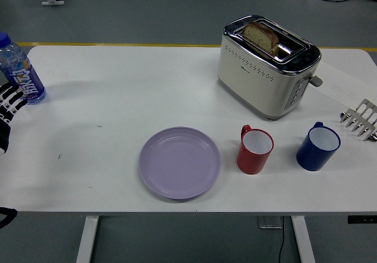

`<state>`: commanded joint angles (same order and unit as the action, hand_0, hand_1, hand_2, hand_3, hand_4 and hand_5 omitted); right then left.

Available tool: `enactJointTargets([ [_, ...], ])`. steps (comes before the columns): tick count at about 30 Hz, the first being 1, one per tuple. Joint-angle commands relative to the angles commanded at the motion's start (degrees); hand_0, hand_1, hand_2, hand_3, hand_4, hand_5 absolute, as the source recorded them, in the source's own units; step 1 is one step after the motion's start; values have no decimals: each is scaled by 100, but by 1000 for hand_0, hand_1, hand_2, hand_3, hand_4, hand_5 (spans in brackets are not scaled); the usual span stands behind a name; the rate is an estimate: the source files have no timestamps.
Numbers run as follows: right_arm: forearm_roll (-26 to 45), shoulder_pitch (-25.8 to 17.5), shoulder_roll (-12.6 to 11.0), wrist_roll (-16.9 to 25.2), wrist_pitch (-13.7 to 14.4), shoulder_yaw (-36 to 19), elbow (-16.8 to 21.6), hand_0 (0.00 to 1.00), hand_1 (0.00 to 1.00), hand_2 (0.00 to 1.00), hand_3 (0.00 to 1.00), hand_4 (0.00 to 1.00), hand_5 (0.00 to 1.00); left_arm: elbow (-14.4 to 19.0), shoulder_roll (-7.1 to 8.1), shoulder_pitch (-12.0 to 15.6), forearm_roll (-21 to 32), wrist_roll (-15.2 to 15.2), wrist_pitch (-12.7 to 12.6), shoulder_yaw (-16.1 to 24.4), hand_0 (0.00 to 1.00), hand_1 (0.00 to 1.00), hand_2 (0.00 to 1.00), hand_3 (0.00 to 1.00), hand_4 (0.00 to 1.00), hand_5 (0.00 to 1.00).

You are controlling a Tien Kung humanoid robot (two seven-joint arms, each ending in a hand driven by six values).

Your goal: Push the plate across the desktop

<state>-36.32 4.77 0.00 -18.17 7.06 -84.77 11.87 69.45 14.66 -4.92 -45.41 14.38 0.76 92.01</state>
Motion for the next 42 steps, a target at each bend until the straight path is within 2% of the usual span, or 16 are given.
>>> enactJointTargets([
  [7,-171,25,0,-35,131,-65,12,701,748,904,926,593,677,3,-10,-10,4,7,-15,22,717,762,749,685,557,998],
  [8,-162,26,0,-34,136,-52,10,687,738,881,908,584,650,2,-10,-13,6,7,-16,28,716,762,748,685,558,998],
  [20,-252,39,0,-56,199,-48,9,681,728,869,895,582,638,5,-18,-7,13,8,-42,68,715,760,748,683,555,998],
  [24,85,1,0,169,330,359,-78,681,728,869,895,582,638,1,-32,17,25,16,-93,62,715,760,748,683,555,998],
  [27,98,2,0,205,327,366,-88,690,713,846,875,579,621,0,-29,28,30,17,-104,55,715,757,746,678,554,998],
  [42,-396,53,-23,137,406,193,-75,672,705,835,871,574,615,-22,-40,29,20,0,-179,68,714,755,743,674,555,998],
])
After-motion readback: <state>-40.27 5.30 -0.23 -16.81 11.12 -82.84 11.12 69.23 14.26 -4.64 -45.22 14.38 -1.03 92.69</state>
